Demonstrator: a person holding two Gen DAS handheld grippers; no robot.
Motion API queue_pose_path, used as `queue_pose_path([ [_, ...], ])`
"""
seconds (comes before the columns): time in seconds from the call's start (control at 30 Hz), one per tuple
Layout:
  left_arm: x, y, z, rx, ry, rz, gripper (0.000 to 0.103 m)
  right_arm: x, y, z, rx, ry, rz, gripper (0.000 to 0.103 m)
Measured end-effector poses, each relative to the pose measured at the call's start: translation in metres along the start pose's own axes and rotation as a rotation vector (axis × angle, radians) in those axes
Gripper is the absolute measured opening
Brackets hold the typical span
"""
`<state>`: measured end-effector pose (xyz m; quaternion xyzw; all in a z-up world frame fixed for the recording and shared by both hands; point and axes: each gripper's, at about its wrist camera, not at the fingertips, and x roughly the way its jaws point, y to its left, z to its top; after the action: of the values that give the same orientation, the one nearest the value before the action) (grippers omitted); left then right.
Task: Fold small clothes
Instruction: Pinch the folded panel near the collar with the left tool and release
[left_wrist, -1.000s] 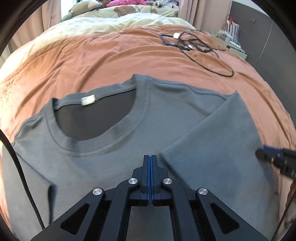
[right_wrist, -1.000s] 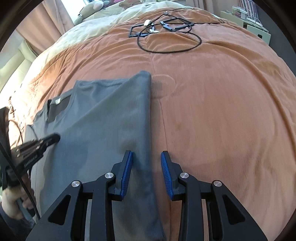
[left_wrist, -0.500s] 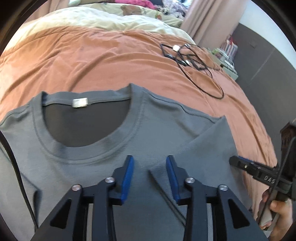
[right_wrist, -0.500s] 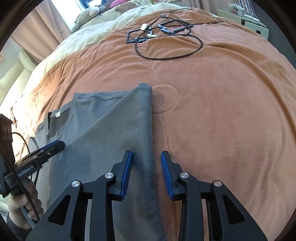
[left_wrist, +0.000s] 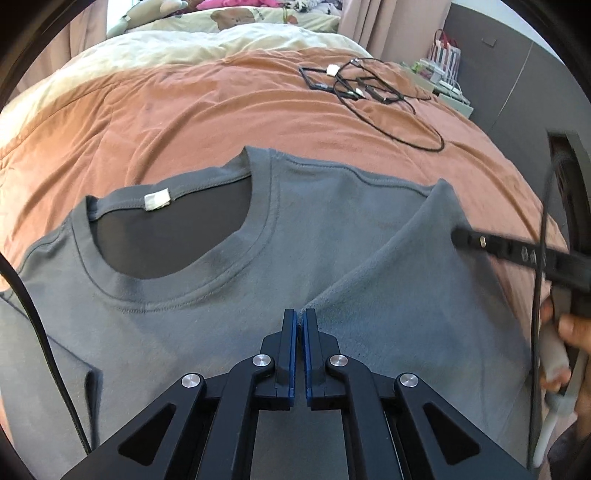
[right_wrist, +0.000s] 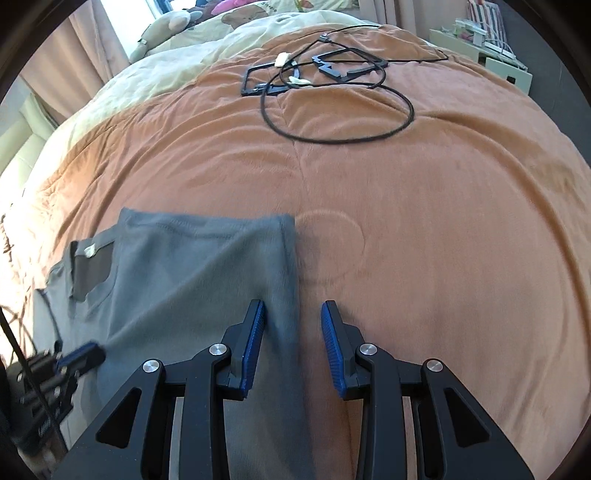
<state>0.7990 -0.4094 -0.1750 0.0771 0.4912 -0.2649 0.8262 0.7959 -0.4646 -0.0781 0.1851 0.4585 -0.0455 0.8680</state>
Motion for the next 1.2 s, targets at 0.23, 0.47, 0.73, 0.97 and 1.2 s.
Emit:
queue_pose_path([
  [0.23,0.003,-0.002,-0.002,0.025,0.001,0.028,0.003,0.009,0.006,0.013,-0.016,-0.023,-0.072,0.029],
  [0.47,0.007,-0.001,-0.003,0.021,-0.001,0.041,0.003,-0.010,0.010,0.001,-0.074,0.026,-0.033,0.029],
  [0.73,0.007,-0.003,-0.002,0.010,-0.006,0.056,0.004,-0.028,0.008,-0.041,-0.197,0.132,-0.033,0.029],
  [0.97,0.002,-0.004,-0.005,-0.007,0.020,0.044,0.009,-0.057,-0.008,-0.070,-0.178,0.137,-0.011,0.030],
  [1.2,-0.027,-0.005,-0.023,-0.012,0.040,0.028,0.009,-0.102,-0.001,-0.093,-0.178,0.076,-0.026,0.030],
])
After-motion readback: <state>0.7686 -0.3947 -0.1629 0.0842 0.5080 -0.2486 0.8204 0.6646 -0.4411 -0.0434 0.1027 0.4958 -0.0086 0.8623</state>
